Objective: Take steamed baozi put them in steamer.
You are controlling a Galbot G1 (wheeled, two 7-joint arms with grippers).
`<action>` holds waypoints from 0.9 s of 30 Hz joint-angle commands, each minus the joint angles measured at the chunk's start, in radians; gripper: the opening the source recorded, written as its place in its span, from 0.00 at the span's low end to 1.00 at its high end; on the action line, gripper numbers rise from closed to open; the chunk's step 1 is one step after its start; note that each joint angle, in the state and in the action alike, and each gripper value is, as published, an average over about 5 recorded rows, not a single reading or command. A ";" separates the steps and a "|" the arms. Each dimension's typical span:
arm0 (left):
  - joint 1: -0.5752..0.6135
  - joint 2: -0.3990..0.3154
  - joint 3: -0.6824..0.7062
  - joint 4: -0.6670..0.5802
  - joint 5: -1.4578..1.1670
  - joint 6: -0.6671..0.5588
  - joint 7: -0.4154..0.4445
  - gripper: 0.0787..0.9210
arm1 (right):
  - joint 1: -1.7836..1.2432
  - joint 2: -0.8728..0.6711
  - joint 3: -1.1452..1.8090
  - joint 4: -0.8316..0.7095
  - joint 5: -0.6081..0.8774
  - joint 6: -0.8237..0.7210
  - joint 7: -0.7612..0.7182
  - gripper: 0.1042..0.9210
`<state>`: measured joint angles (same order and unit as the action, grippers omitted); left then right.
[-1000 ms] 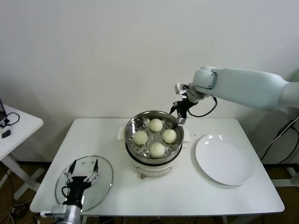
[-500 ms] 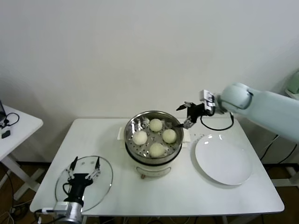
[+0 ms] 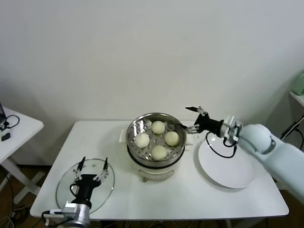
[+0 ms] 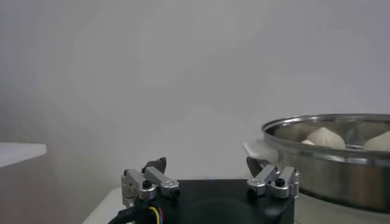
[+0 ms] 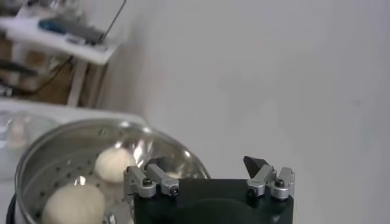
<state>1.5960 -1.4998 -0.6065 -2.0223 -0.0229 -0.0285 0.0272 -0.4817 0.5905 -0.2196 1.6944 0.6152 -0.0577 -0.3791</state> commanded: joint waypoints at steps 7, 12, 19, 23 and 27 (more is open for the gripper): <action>-0.001 -0.007 0.004 0.003 0.033 0.005 -0.005 0.88 | -0.969 0.512 0.918 0.209 -0.247 0.156 0.083 0.88; 0.000 -0.006 -0.015 0.004 0.011 0.010 -0.005 0.88 | -1.025 0.639 0.913 0.217 -0.295 0.202 0.138 0.88; 0.003 0.014 -0.057 -0.001 -0.048 0.025 0.006 0.88 | -1.095 0.735 0.914 0.221 -0.306 0.254 0.170 0.88; 0.000 0.016 -0.073 0.002 -0.056 0.025 0.011 0.88 | -1.121 0.754 0.909 0.228 -0.310 0.269 0.160 0.88; 0.001 0.011 -0.074 0.000 -0.054 0.023 0.016 0.88 | -1.130 0.768 0.903 0.234 -0.314 0.278 0.153 0.88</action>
<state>1.5953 -1.4896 -0.6583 -2.0201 -0.0500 -0.0104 0.0365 -1.5162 1.2198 0.6192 1.9019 0.3424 0.1685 -0.2462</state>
